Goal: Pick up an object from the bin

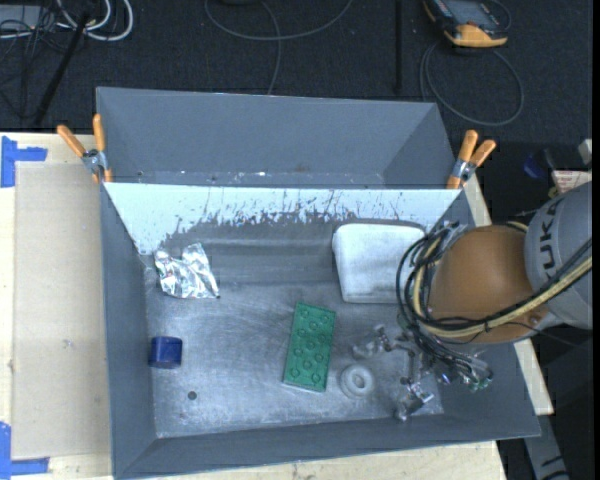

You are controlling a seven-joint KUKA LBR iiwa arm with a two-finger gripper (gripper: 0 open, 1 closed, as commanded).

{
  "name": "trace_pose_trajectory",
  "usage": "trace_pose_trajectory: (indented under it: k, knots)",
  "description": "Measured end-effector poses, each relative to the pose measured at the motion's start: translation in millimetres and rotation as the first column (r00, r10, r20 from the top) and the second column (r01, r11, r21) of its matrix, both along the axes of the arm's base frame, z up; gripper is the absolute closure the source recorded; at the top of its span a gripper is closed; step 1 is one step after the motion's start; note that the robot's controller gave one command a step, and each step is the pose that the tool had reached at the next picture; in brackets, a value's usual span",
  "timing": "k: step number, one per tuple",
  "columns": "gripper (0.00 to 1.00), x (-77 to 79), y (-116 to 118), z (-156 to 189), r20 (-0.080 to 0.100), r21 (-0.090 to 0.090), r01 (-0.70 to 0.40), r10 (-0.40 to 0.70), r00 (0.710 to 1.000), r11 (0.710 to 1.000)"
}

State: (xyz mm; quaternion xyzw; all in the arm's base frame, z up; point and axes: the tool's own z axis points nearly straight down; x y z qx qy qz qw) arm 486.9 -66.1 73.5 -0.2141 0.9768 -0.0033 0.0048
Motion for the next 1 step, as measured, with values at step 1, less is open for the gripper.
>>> trace_pose_trajectory:
  k: [1]
  knots:
    - [0.00,-8.2,24.4,1.5,0.022,0.001,0.020,-0.020,1.000,1.000]
